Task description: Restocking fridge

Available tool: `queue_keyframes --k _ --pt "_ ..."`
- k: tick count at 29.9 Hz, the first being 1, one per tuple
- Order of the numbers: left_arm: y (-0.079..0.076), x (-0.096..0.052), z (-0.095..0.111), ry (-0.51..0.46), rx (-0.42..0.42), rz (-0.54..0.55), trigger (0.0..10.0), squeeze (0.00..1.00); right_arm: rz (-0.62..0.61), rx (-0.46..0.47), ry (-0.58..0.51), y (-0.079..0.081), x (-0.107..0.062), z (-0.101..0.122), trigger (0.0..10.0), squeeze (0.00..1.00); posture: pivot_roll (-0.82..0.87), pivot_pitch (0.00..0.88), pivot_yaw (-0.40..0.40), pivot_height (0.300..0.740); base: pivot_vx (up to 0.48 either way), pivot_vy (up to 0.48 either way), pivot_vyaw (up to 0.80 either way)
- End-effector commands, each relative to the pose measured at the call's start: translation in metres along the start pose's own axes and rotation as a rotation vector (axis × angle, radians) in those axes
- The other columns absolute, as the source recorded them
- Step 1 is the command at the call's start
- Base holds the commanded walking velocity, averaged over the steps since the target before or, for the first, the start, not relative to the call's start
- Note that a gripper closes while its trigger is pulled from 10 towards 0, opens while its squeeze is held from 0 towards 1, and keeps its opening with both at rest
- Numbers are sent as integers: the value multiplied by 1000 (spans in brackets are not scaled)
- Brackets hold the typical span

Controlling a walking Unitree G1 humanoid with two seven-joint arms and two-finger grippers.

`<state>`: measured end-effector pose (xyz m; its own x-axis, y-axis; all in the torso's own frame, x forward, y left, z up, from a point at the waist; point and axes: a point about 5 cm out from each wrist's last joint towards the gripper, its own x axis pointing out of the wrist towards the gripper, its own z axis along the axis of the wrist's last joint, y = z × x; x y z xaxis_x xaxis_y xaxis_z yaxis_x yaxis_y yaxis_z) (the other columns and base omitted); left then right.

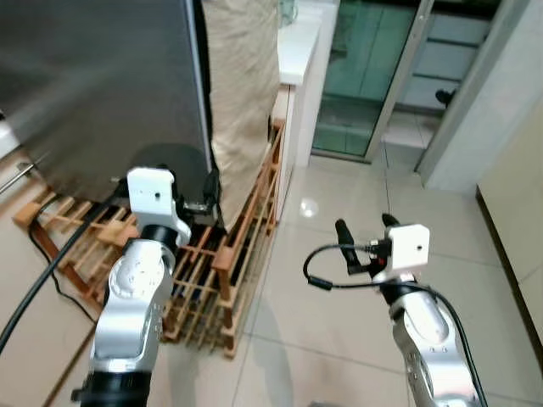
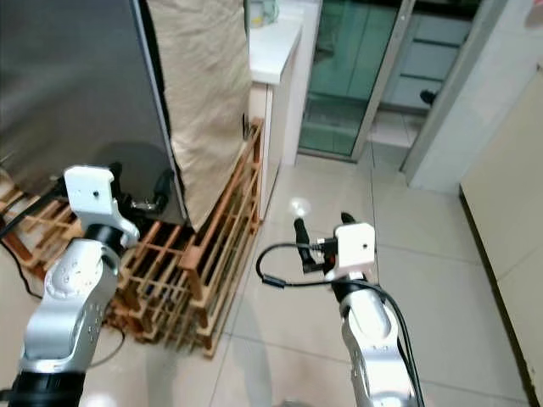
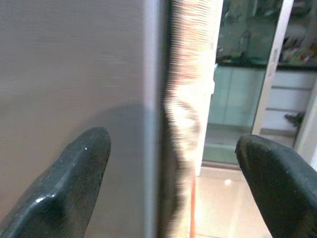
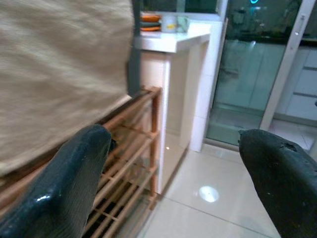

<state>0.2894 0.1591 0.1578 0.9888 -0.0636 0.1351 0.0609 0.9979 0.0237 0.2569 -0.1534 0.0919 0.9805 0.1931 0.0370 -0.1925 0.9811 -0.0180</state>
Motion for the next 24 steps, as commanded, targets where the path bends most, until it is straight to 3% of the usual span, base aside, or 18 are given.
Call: queue_keyframes --k 1,9,14,24 --pt "4 6 3 1 7 47 10000 0 4 4 -10 1 1 5 10000 0 -83 0 -4 740 0 0 0" --pt "5 14 5 -7 0 56 10000 0 10 3 -2 4 -2 3 10000 0 -88 0 -3 740 0 0 0" --pt "5 34 3 6 6 87 10000 0 31 -1 -6 8 -2 4 10000 0 -90 0 -3 740 0 0 0" --pt "-3 58 -3 54 -40 106 10000 0 37 -2 -3 9 -2 4 10000 0 -105 0 3 740 0 0 0"
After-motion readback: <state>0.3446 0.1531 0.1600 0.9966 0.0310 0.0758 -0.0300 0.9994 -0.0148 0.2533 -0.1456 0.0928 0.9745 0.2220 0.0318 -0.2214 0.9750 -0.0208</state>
